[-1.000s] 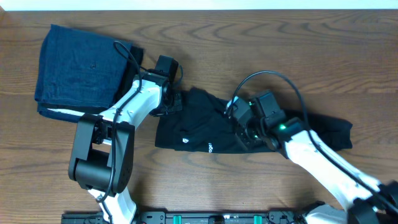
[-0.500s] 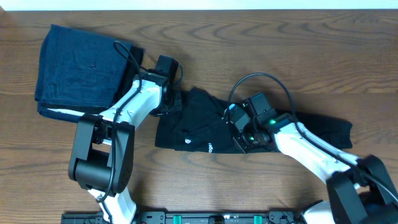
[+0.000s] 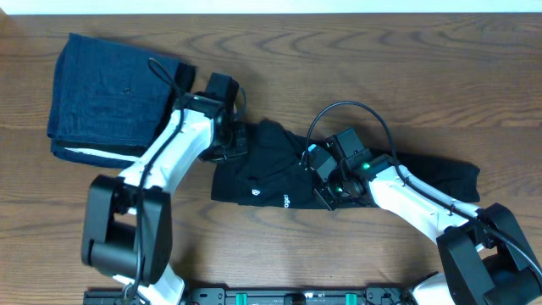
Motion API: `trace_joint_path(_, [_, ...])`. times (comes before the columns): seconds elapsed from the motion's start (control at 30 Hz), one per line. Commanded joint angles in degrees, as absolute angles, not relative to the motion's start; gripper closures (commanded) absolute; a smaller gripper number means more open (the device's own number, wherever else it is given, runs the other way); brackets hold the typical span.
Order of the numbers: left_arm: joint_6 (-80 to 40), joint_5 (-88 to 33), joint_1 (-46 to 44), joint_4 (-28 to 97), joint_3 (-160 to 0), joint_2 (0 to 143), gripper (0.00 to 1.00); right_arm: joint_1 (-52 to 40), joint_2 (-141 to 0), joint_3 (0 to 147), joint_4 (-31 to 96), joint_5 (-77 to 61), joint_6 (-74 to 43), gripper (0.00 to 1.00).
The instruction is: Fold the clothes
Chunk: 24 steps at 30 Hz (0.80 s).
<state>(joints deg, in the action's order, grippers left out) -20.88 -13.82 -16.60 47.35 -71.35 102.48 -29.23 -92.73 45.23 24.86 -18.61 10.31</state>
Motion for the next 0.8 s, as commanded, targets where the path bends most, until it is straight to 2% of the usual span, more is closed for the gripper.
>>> trace_joint_path(0.0, [-20.86, -23.66, -16.34, 48.64, -72.07, 102.0, 0.63, -29.76, -92.79, 44.84, 24.84, -19.92, 9.67, 0.89])
trace_joint_path(0.13, [-20.91, -26.41, -16.43, 48.53, -70.0, 102.85, 0.57, -29.76, -92.79, 44.84, 24.88, -19.92, 9.67, 0.89])
trace_joint_path(0.5, [-22.2, -26.59, -16.53, 46.57, -66.04, 102.89, 0.57, -29.76, -92.79, 44.84, 24.82, -19.92, 9.67, 0.88])
trace_joint_path(0.77, [-24.67, -26.61, -18.63, 40.75, -60.86, 102.89, 0.57, -29.76, -92.79, 44.84, 24.82, -19.92, 9.67, 0.85])
